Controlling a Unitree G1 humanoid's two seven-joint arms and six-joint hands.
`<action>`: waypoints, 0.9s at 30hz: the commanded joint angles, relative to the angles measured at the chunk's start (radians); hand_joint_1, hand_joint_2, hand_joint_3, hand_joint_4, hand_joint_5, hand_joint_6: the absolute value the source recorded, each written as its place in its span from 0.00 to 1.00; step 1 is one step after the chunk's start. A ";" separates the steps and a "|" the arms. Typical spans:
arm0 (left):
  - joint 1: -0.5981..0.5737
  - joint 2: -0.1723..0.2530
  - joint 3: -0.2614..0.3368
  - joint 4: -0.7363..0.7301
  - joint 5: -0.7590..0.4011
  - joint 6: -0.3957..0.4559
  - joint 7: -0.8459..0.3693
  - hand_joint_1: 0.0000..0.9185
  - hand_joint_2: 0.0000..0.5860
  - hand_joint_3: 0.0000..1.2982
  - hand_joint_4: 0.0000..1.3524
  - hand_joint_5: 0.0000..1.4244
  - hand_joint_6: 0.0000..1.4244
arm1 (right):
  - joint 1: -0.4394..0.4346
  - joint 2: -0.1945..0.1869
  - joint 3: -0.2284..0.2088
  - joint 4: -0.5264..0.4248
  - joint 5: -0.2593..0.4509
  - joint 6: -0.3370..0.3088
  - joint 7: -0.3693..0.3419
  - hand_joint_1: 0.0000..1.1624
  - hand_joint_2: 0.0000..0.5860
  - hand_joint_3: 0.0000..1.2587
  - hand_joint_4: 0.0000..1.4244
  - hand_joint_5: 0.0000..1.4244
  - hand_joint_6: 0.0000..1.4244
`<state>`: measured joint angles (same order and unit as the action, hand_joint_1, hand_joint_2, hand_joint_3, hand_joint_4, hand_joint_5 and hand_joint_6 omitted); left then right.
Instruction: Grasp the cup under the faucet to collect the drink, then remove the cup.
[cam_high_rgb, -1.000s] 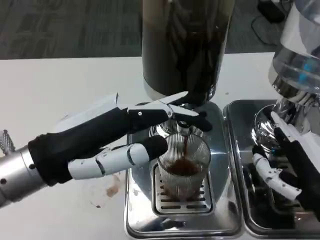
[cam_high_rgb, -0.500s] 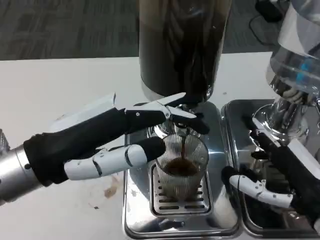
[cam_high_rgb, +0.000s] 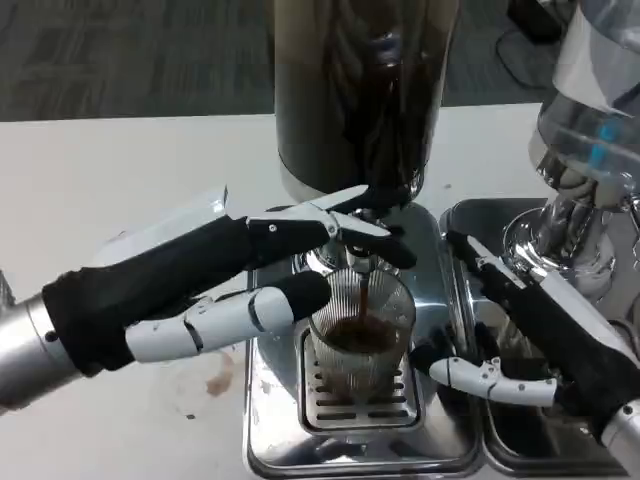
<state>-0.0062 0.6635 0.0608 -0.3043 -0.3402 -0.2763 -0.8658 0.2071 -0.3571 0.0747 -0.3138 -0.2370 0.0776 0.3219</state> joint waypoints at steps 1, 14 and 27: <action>0.023 0.025 -0.009 -0.024 0.010 0.012 -0.031 0.00 0.48 0.24 0.01 0.10 0.04 | -0.008 0.011 0.014 0.027 0.025 0.011 0.004 0.62 0.27 0.00 0.00 0.00 0.02; 0.042 0.037 0.048 -0.009 0.012 0.011 -0.016 0.00 0.45 0.23 0.02 0.10 0.05 | -0.019 0.048 0.055 0.073 0.022 -0.022 -0.037 0.62 0.26 0.00 0.00 0.00 0.06; 0.180 -0.057 0.238 0.032 0.094 -0.064 0.187 0.00 0.42 0.13 0.00 0.05 0.00 | -0.015 0.065 0.074 0.081 0.031 -0.022 -0.057 0.62 0.26 0.00 0.00 0.00 0.07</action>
<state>0.1226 0.6432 0.2615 -0.2582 -0.2867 -0.3109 -0.7364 0.1939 -0.2951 0.1445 -0.2419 -0.2117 0.0712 0.2682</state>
